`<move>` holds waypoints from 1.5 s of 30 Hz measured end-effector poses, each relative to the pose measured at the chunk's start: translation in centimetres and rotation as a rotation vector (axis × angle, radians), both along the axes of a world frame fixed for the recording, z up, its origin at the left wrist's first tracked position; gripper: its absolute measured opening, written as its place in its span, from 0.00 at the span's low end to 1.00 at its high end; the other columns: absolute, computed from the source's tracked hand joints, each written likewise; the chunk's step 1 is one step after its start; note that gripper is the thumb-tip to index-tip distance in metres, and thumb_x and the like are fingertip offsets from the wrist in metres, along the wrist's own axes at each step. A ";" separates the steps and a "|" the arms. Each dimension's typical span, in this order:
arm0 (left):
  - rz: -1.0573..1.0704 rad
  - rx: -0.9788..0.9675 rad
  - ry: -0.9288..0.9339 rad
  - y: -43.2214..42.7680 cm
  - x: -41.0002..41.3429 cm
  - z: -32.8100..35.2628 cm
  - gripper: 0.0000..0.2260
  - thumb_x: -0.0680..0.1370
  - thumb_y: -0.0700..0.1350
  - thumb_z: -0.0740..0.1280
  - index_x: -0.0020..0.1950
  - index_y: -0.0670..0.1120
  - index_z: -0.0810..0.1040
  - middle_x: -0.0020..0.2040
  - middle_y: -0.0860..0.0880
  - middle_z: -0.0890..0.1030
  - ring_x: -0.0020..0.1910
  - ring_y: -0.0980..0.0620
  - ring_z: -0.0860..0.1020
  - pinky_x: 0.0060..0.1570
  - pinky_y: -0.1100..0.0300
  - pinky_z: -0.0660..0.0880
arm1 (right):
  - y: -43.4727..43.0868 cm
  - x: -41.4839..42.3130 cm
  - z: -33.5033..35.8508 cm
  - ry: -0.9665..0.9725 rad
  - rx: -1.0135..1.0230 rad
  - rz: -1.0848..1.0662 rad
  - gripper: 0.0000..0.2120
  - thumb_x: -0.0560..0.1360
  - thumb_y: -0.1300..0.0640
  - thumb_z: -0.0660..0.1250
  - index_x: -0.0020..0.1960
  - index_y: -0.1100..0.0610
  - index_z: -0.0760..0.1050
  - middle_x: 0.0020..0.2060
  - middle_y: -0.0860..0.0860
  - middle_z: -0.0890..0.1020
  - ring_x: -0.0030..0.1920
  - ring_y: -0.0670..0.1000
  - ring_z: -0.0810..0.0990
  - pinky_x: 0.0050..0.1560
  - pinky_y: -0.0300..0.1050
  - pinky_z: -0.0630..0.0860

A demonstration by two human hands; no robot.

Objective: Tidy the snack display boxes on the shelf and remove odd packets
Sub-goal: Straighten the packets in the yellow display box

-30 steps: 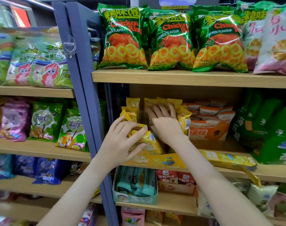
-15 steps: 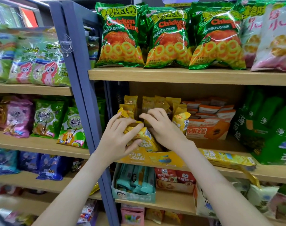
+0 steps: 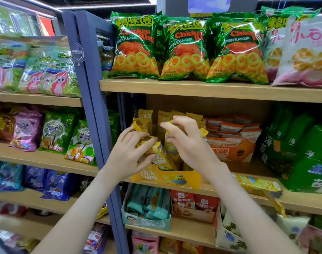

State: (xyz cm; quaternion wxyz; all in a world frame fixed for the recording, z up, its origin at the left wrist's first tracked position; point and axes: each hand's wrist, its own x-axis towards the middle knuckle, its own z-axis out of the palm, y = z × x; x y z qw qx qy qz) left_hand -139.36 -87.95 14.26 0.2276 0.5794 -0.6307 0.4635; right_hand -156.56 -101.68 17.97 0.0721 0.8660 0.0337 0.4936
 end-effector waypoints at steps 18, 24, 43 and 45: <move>-0.062 -0.022 0.219 5.0 -9.6 -1.5 0.22 0.80 0.50 0.63 0.73 0.47 0.69 0.70 0.43 0.73 0.73 0.45 0.68 0.74 0.42 0.49 | 10.5 -7.8 0.2 -0.626 -0.010 -0.279 0.17 0.76 0.69 0.68 0.62 0.59 0.71 0.56 0.56 0.66 0.59 0.56 0.71 0.63 0.47 0.73; -0.279 -0.028 0.376 8.0 -13.4 -3.8 0.26 0.80 0.52 0.63 0.75 0.44 0.61 0.72 0.43 0.70 0.73 0.46 0.66 0.74 0.46 0.54 | 16.6 -9.9 -2.2 -0.465 0.062 -0.304 0.18 0.75 0.69 0.69 0.62 0.58 0.71 0.56 0.56 0.66 0.60 0.55 0.70 0.67 0.41 0.68; -0.139 0.298 0.702 17.8 -10.6 -11.0 0.38 0.66 0.36 0.78 0.70 0.46 0.62 0.52 0.41 0.78 0.50 0.41 0.78 0.45 0.51 0.79 | 22.1 -6.9 -7.4 0.120 1.232 -0.018 0.10 0.77 0.62 0.66 0.44 0.47 0.78 0.43 0.44 0.82 0.45 0.39 0.78 0.48 0.36 0.75; -0.106 0.342 0.676 18.2 -10.3 -11.7 0.37 0.67 0.36 0.78 0.70 0.46 0.62 0.52 0.41 0.78 0.48 0.40 0.79 0.44 0.49 0.80 | 21.8 -7.0 -7.9 0.108 1.284 -0.074 0.10 0.76 0.63 0.68 0.40 0.50 0.78 0.39 0.45 0.82 0.40 0.38 0.77 0.44 0.34 0.74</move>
